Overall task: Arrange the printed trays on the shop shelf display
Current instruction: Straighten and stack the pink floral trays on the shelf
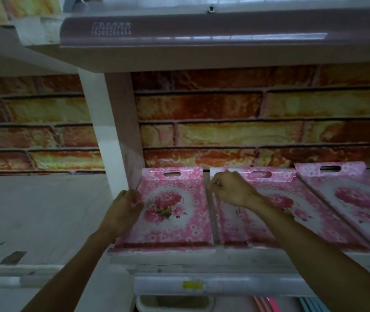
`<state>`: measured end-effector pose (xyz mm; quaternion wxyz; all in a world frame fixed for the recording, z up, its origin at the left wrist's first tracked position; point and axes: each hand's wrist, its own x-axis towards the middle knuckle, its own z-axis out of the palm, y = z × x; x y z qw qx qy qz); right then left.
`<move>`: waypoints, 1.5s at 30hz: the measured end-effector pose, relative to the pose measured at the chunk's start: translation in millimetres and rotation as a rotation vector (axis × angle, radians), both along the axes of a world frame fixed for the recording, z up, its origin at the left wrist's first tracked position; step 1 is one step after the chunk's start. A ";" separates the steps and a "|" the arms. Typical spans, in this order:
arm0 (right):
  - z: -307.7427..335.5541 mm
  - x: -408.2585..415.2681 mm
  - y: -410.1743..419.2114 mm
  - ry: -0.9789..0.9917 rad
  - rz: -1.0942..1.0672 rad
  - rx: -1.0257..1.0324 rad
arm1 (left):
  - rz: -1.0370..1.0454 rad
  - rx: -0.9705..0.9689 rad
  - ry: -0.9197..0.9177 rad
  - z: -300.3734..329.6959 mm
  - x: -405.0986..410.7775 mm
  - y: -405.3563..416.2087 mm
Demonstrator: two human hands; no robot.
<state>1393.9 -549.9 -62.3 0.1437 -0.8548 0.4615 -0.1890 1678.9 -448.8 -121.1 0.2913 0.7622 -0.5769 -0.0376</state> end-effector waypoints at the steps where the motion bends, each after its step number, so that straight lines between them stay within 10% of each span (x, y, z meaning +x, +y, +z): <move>1: 4.7 -10.4 4.1 -0.079 0.003 -0.036 | -0.040 -0.046 0.043 7.5 -10.5 -0.5; 11: 7.5 -103.9 42.1 -0.398 -0.117 -0.177 | -0.289 0.086 0.746 28.2 -126.8 -37.0; 23: -7.0 -163.9 38.4 -0.413 -0.194 -0.172 | -0.164 0.266 1.113 6.8 -246.8 -99.3; 45: -16.4 -170.9 -0.5 -0.565 -0.369 -0.284 | -0.142 -0.378 0.933 28.2 -174.4 -86.4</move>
